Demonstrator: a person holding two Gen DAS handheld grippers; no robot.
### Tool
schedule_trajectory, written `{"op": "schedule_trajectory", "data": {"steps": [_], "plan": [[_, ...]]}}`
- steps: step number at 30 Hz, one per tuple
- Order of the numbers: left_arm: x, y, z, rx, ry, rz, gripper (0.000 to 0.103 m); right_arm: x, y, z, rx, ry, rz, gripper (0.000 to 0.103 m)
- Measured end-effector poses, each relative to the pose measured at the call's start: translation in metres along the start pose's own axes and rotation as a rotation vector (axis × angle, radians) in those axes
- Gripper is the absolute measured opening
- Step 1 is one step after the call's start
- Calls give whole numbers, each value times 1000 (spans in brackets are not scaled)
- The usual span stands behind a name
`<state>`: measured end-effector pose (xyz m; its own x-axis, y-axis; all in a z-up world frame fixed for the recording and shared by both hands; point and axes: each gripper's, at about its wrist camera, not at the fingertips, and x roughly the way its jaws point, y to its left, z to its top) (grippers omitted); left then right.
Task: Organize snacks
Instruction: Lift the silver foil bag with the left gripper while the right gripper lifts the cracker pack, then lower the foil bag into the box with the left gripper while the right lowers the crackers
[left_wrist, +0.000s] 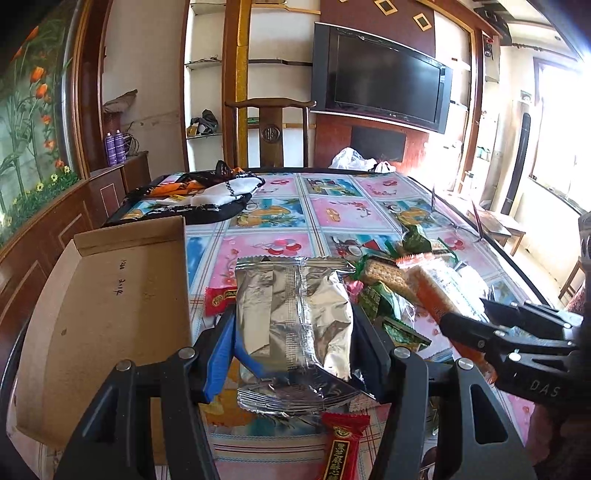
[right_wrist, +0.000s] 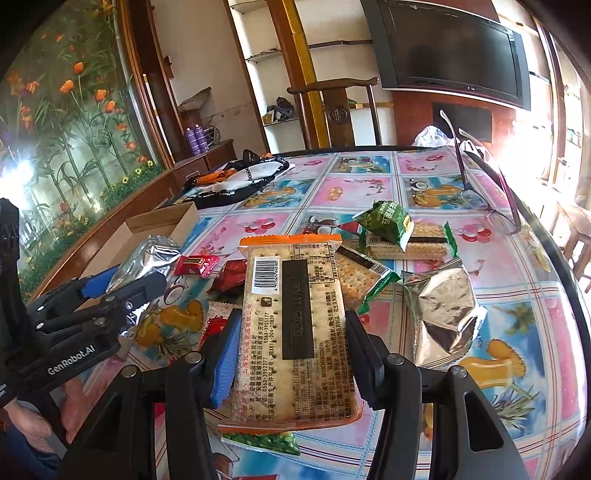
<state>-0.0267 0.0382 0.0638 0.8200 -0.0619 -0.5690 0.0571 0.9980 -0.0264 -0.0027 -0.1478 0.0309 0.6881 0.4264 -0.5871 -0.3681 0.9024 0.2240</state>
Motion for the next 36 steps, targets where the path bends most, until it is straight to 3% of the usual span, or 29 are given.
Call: {"op": "schedule_trajectory", "data": {"steps": [10,20,22,29,36], "plan": [[-6,40,18,-81,-39,8,58,15,22,12,22,9,41,57],[-3,154,42,-311,-50,113,58,42,77,29,-16,44,106,57],[-5,179,44,-357,-47,172,58,47,90,31,-28,47,114,57],[19,230,47,-418,55,253,58,65,123,47,-53,55,152,57],[48,233,39,-431,156,228,58,107,171,78,-66,86,192,57]]}}
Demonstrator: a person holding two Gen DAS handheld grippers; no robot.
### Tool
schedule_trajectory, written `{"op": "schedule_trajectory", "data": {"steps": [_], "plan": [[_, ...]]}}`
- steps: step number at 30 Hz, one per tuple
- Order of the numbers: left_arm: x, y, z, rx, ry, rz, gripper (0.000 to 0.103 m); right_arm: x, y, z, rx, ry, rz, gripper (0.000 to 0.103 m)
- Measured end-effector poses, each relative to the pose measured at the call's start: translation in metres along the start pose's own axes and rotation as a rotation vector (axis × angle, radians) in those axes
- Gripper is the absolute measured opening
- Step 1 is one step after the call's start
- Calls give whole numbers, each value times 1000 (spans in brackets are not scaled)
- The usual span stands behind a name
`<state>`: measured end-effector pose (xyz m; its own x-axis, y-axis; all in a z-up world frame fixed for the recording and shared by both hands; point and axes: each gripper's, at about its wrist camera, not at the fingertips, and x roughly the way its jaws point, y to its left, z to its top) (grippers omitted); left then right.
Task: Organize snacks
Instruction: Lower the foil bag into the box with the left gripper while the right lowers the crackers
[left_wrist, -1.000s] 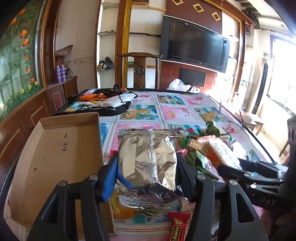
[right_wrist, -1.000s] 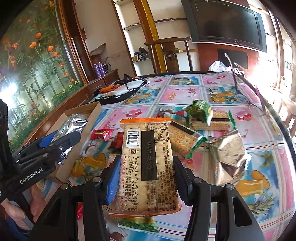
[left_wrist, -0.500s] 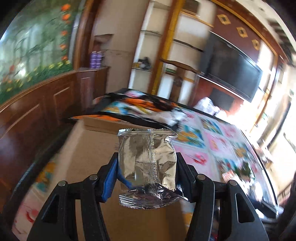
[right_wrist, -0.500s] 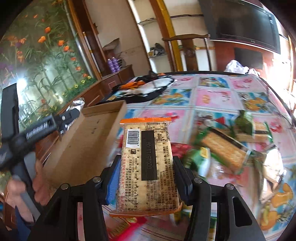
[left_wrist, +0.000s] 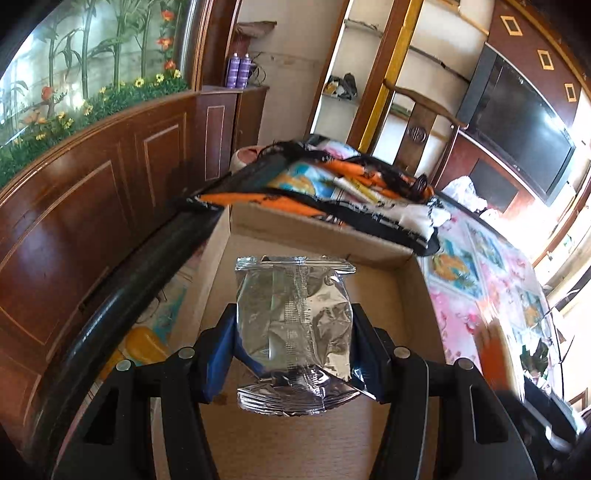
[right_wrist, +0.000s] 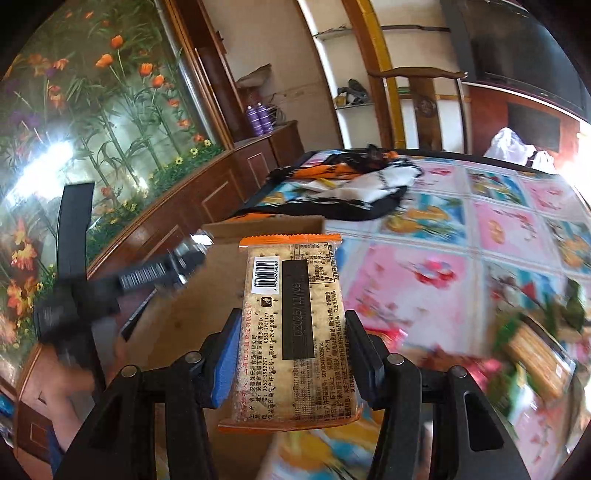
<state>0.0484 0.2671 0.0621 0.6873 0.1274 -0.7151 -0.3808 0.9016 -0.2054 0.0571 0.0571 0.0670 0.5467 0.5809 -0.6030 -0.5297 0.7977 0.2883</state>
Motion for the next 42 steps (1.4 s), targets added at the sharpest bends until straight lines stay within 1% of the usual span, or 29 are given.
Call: {"op": "schedule_trajectory", "data": {"steps": [6,9,11,12,16,22,30,32,34,35,37,39,42], "plan": [[11,2,-2,-4,35,27,58,48,10,29,54,53,25,57],[16,3,-3,-8,59,47,58,72,10,34,88,102,33,57],[19,3,-4,-5,70,62,58,83,11,34,88,125,35,57],[20,4,-4,-5,75,77,58,86,11,33,85,131,29,57],[23,6,-6,-7,92,90,58,98,7,27,89,160,18,57],[27,7,-7,-10,113,97,58,97,8,25,72,155,7,58],[25,8,-8,-7,99,108,58,98,10,26,56,150,11,58],[20,10,-6,-18,75,107,58,98,9,26,61,146,25,58],[11,15,-4,-49,31,100,58,98,8,24,62,148,26,58],[6,18,-3,-62,5,108,58,98,9,24,61,147,25,58],[2,22,-1,-79,-15,108,58,98,9,25,62,149,26,58],[0,24,0,-97,-16,86,58,99,12,24,45,159,20,58],[2,23,-1,-92,-9,85,58,105,23,20,-6,199,17,58]]}}
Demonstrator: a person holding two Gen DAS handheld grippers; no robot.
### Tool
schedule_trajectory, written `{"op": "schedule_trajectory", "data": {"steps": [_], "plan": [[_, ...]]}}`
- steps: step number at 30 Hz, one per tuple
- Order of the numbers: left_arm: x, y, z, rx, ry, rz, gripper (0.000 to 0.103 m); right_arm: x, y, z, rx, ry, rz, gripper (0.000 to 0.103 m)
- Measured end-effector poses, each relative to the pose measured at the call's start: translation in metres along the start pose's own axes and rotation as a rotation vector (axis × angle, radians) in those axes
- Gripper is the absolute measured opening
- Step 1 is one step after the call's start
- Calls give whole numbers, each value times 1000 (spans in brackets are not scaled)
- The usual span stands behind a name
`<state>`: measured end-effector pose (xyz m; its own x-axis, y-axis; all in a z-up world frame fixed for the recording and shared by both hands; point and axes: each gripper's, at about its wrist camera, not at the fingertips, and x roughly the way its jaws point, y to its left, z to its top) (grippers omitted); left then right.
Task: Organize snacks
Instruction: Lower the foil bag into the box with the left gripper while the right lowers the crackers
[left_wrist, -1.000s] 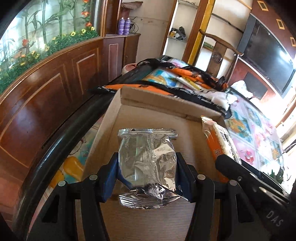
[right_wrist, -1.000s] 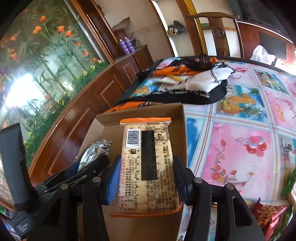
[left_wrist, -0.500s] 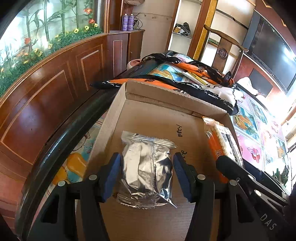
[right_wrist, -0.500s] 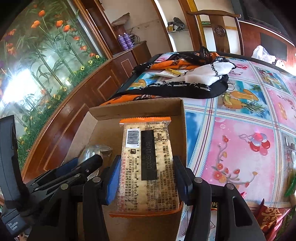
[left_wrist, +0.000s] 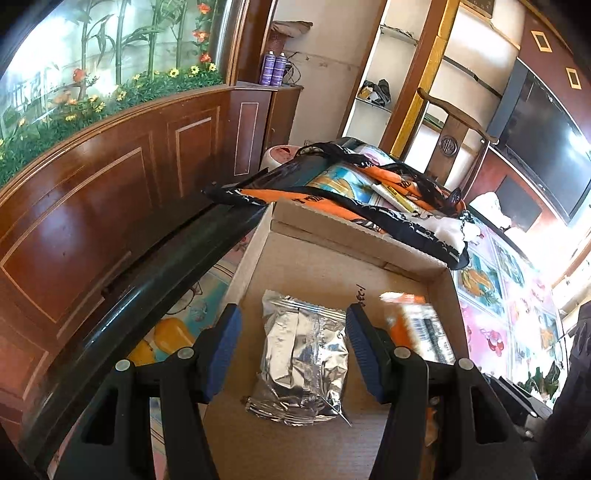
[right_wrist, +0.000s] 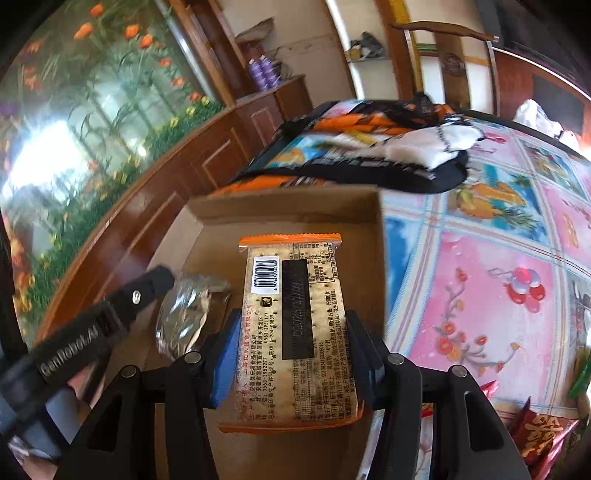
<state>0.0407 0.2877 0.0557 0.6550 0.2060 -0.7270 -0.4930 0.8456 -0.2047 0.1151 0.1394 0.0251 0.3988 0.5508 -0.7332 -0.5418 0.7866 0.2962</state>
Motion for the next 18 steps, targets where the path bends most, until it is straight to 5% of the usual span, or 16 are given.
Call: {"op": "schedule_trajectory", "data": {"steps": [18], "plan": [[1,-5,-2,20,8,-7,58,7,3,-2,-22,43,0,59]]}}
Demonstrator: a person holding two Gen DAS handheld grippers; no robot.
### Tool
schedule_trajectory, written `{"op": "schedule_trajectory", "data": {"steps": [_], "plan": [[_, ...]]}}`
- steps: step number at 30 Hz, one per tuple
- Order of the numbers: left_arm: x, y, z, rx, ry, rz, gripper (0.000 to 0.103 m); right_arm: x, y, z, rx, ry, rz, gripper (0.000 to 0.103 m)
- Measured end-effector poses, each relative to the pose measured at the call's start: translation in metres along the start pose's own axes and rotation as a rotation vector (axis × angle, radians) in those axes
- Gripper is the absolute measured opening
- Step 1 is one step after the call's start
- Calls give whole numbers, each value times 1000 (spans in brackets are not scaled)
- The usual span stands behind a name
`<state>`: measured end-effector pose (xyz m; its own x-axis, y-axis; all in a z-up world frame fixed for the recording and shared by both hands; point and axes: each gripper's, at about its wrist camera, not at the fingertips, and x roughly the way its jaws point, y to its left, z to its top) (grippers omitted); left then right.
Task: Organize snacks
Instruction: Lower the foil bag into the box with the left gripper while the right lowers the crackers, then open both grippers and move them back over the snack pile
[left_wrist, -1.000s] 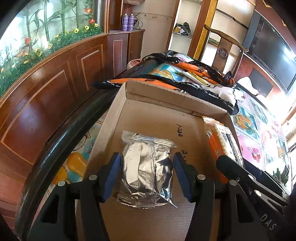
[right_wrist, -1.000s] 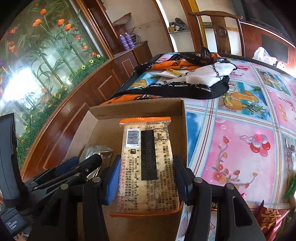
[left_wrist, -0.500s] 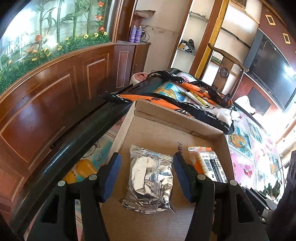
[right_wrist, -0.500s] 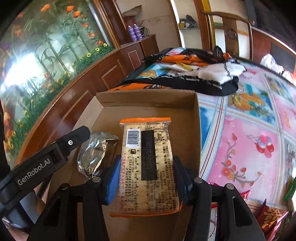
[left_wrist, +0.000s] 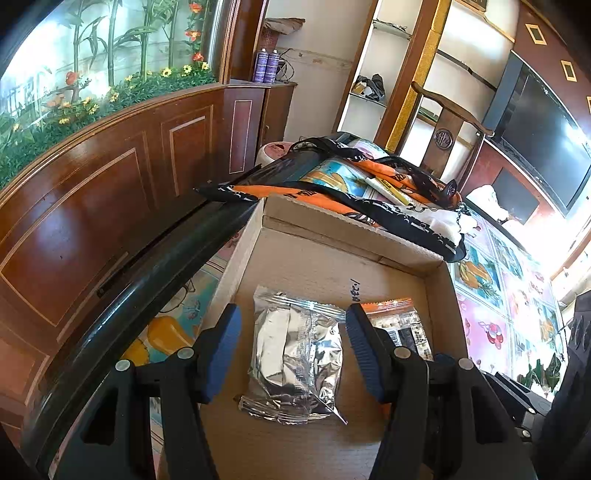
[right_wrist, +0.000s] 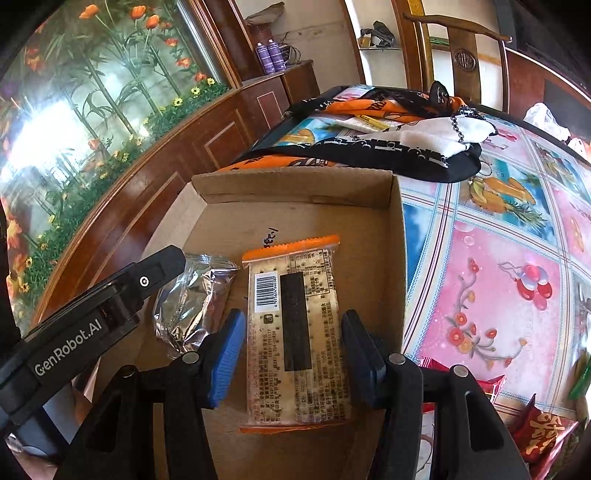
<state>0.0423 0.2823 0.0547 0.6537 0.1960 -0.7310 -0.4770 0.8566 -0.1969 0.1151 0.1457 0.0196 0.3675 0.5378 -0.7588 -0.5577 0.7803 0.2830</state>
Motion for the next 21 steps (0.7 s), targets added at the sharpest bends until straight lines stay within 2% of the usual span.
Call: {"op": "schedule_trajectory", "data": {"steps": [7,21], "plan": [[-5,-1,-1,5,-24,-16,58,-10,3,-2,2,-27,-3,59],[-29,-15,-6,66,-141,-36,58,-48,-2,-19,-11,-72,24,59]]}}
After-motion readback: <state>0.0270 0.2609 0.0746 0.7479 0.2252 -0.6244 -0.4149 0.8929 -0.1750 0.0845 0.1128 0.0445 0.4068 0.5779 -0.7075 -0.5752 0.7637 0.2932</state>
